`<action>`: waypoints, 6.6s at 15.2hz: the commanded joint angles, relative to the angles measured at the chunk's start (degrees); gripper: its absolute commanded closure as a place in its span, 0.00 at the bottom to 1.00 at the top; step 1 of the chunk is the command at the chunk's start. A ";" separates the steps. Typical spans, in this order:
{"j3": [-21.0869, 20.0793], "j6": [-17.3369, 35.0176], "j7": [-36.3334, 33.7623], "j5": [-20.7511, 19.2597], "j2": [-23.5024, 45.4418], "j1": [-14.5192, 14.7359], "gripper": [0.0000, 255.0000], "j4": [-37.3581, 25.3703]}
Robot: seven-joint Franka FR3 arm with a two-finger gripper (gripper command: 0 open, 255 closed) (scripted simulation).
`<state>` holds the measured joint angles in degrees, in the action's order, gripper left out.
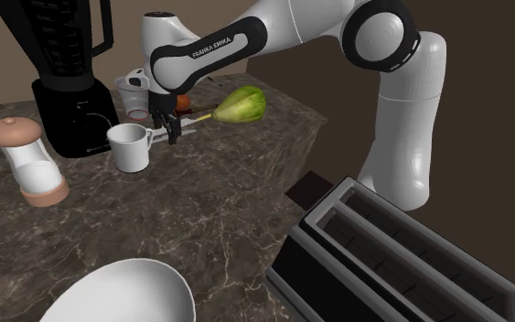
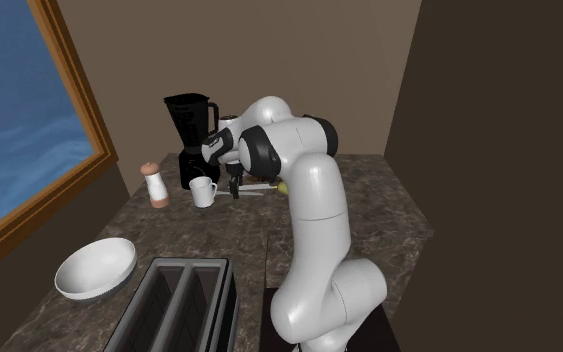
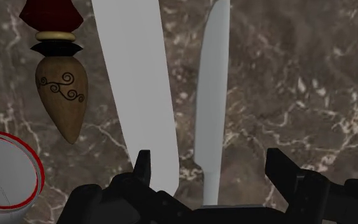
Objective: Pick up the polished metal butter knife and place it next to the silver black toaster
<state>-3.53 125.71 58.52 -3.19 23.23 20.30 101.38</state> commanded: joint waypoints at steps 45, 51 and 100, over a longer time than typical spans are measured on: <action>-0.33 -22.95 0.90 0.80 -6.35 -0.02 1.00 -16.63; -0.36 -27.72 1.00 0.81 -6.01 0.06 1.00 -21.75; -15.54 -31.37 -25.20 10.73 -52.29 13.95 1.00 20.21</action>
<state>-18.94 93.55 33.42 7.40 -28.83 34.16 120.58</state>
